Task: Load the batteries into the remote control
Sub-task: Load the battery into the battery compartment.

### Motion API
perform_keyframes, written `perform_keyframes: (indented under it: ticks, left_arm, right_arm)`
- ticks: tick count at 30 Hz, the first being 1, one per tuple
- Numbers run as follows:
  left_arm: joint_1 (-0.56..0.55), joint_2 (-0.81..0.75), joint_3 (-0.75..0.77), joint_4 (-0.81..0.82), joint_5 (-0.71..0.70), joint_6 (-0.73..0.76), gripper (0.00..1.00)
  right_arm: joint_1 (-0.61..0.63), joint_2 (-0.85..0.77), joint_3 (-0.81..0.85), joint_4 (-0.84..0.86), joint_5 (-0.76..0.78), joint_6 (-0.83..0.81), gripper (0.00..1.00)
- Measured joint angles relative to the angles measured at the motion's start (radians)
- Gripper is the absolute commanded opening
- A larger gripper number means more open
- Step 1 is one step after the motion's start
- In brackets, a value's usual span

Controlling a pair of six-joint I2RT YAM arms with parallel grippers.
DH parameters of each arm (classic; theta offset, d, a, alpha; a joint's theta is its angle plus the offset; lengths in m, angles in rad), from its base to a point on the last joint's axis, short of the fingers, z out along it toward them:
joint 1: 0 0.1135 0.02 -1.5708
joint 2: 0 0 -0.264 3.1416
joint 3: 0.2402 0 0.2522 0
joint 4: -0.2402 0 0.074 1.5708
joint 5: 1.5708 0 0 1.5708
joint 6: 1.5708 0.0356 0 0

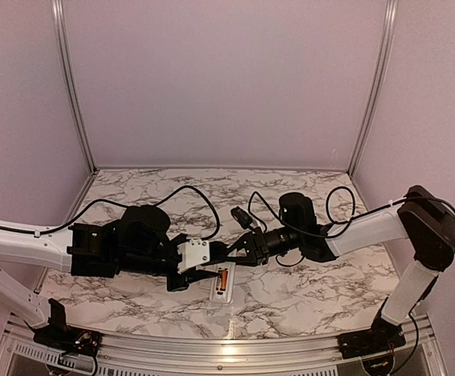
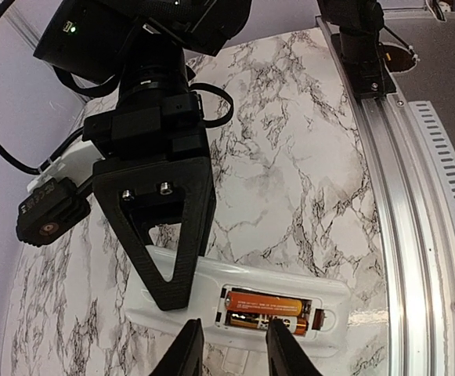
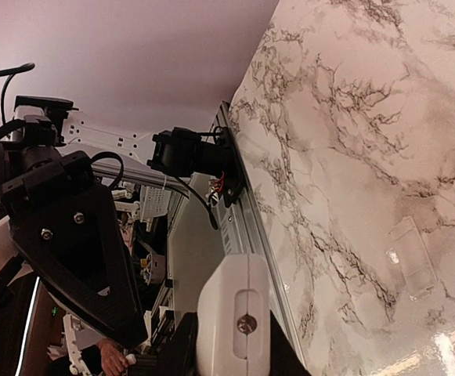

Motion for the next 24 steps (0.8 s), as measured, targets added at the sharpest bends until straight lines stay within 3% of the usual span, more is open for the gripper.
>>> perform_keyframes:
  ticks: [24]
  left_arm:
    - [-0.001, 0.114, 0.071, -0.066, 0.019, 0.069, 0.19]
  right_arm:
    - [0.000, 0.004, 0.011, -0.003, -0.028, -0.018, 0.00]
